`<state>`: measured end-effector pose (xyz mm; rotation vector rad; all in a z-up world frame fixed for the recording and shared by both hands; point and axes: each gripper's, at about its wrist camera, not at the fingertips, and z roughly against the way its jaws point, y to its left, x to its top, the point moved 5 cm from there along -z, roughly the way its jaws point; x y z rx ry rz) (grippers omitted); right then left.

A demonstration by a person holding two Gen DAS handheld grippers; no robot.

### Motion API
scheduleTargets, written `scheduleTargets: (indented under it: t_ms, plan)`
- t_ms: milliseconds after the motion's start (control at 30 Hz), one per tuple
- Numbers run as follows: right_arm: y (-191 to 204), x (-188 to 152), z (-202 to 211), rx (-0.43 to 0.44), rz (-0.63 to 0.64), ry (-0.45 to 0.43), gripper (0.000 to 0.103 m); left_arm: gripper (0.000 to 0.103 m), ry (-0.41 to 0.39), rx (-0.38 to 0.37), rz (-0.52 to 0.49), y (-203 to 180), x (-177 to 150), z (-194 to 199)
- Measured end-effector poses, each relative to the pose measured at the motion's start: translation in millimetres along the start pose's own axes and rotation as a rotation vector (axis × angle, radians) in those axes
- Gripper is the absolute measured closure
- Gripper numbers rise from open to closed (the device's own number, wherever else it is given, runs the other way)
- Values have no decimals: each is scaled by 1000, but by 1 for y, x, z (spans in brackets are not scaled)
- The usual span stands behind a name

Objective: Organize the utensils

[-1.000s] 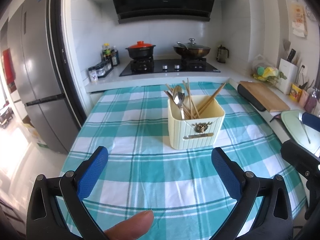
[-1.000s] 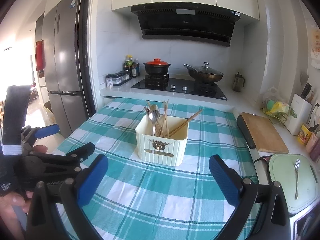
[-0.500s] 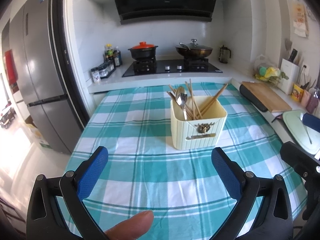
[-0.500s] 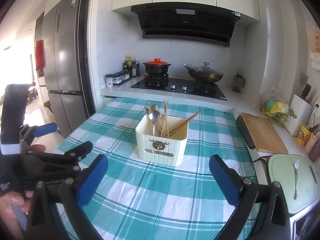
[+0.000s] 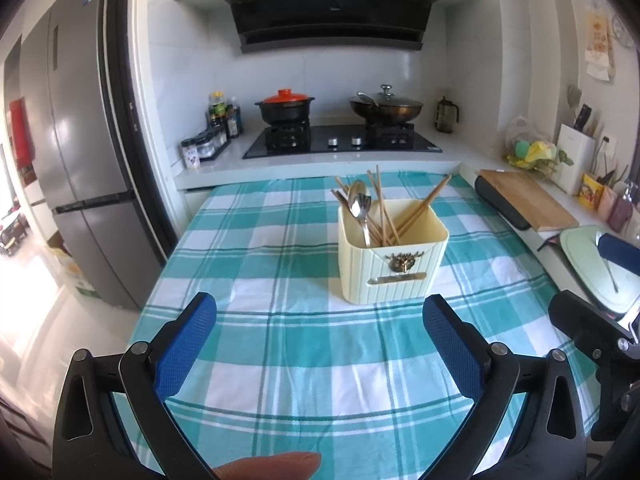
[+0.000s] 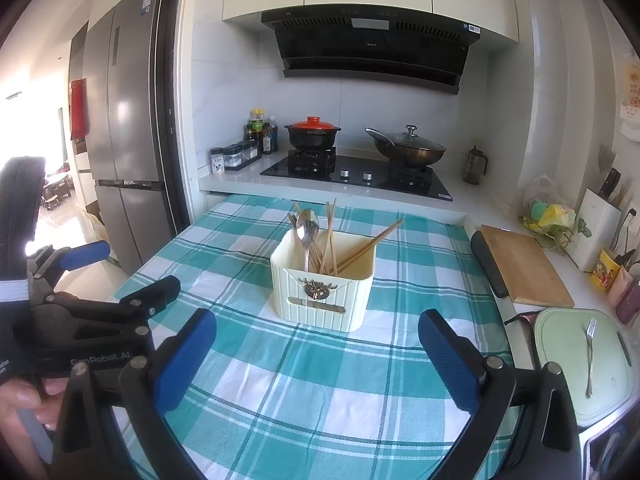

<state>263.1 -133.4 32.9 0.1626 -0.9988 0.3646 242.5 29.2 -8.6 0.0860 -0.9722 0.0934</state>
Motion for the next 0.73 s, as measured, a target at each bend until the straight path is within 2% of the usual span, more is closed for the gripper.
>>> scheduleTargets:
  t_ms: [733]
  plan:
    - [-6, -5, 1, -4, -6, 12, 0, 0, -15, -27, 2, -7, 0, 4]
